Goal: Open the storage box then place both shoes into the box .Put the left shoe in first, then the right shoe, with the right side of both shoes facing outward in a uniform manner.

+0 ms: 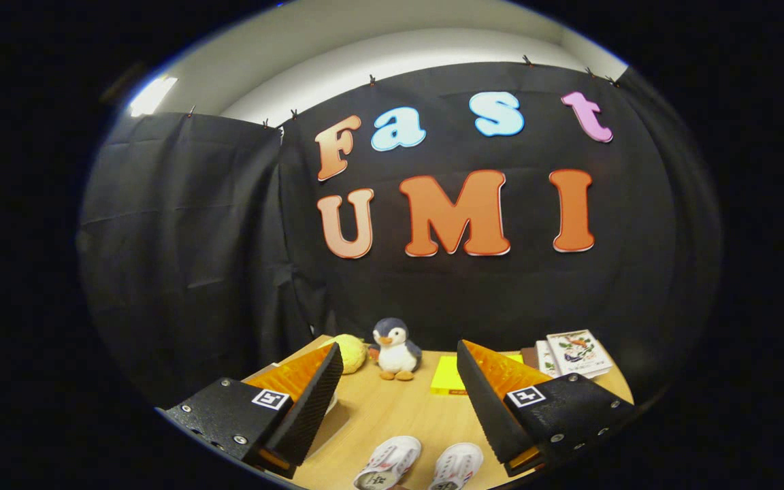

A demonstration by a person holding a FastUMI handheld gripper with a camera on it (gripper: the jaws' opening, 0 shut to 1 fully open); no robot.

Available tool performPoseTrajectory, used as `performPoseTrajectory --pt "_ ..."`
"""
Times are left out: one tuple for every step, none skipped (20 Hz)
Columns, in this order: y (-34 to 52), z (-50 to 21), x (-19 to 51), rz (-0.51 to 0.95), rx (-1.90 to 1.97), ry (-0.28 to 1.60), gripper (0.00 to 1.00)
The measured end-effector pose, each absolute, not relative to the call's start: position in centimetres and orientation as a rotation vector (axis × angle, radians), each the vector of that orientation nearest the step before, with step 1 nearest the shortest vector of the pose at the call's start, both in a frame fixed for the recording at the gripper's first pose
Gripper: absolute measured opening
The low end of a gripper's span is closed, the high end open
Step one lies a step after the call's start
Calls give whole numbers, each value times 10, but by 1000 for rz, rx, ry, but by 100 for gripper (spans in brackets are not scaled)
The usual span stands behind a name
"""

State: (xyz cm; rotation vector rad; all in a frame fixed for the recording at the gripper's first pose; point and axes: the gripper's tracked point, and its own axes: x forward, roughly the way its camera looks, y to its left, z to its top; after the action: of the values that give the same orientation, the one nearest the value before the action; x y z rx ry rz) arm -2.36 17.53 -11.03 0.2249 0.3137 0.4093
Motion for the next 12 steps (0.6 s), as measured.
performPoseTrajectory --pt "184 -118 -25 431 237 339 100" --pt "193 -126 -27 449 245 362 100" --pt "200 -134 -28 466 256 386 100" --pt "209 -142 -30 481 269 410 100" --pt "216 -150 -31 498 288 438 99" --pt "225 -158 -32 516 310 470 99" --pt "233 -167 -35 535 334 504 99" --pt "240 -173 -37 552 357 536 98" --pt "248 -182 -39 568 377 570 99" --pt "257 -192 -41 583 397 606 98" --pt "264 -200 -45 598 418 642 98" --pt "273 -209 -50 613 437 680 98"
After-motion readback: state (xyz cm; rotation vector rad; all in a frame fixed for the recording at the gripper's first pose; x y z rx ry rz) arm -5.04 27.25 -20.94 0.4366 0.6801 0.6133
